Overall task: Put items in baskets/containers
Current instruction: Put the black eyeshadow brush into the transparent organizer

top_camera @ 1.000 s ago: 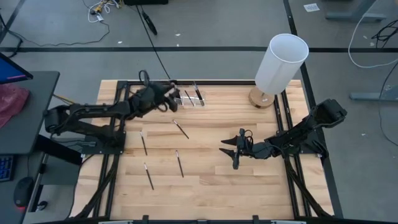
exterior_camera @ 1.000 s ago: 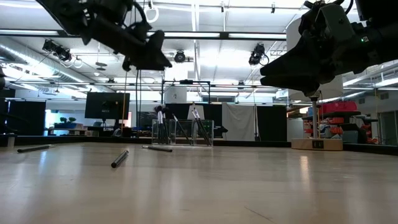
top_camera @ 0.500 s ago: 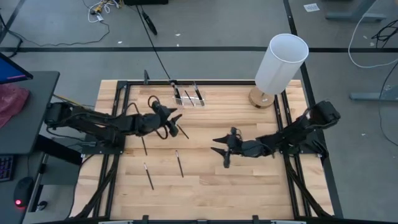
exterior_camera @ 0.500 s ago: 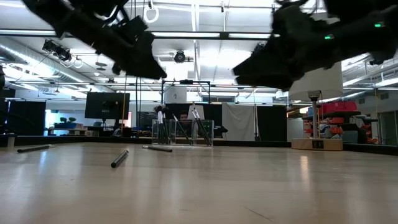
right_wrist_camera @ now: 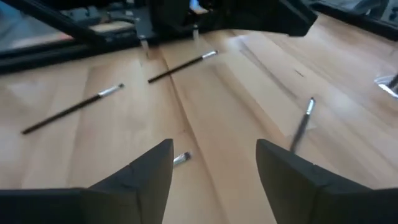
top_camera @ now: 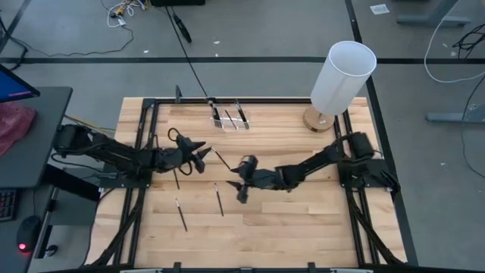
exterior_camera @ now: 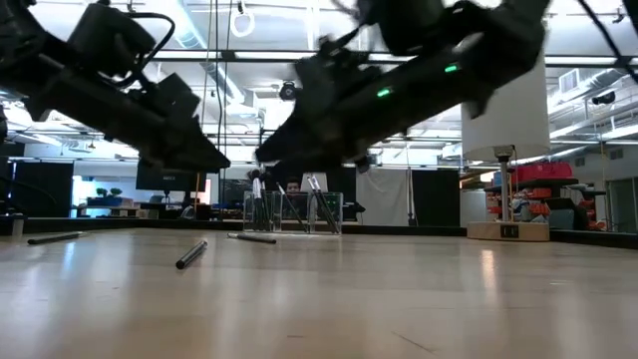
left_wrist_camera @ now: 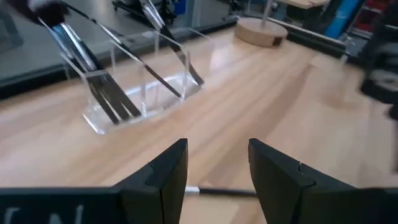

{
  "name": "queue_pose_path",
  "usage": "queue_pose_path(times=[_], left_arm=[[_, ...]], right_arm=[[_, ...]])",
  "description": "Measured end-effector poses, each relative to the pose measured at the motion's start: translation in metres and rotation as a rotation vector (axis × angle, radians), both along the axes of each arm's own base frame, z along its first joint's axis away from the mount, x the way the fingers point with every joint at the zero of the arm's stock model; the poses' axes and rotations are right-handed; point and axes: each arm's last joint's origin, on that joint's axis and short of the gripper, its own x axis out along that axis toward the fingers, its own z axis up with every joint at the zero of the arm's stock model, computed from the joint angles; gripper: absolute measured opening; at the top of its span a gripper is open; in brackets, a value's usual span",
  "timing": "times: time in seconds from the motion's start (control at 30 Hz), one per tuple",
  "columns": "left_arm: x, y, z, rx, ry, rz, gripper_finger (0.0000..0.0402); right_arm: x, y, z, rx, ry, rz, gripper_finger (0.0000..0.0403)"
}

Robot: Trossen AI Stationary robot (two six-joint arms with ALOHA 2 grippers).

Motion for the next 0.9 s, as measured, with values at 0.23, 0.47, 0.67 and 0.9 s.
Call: queue_pose_path(times=[0.23, 0.47, 0.67, 0.9], left_arm=[[-0.004, -0.015, -0.003, -0.016, -0.009, -0.059, 0.0172], [-0.007, -0.028, -0.004, -0.027, -0.022, -0.068, 0.0172], [-0.009, -0.035, -0.003, -0.003, -0.029, -0.055, 0.0172], [-0.009, -0.037, -0.002, -0.015, -0.048, -0.049, 0.0172]], right_arm=[[0.034, -0.019, -0.027, 0.003, 0.062, -0.062, 0.0224], [0.04, -0.051, -0.039, 0.023, 0.083, -0.151, 0.0224], [0.042, -0.074, -0.037, -0.028, 0.063, -0.182, 0.0224], [0.05, -0.092, -0.061, -0.05, 0.072, -0.15, 0.0224]])
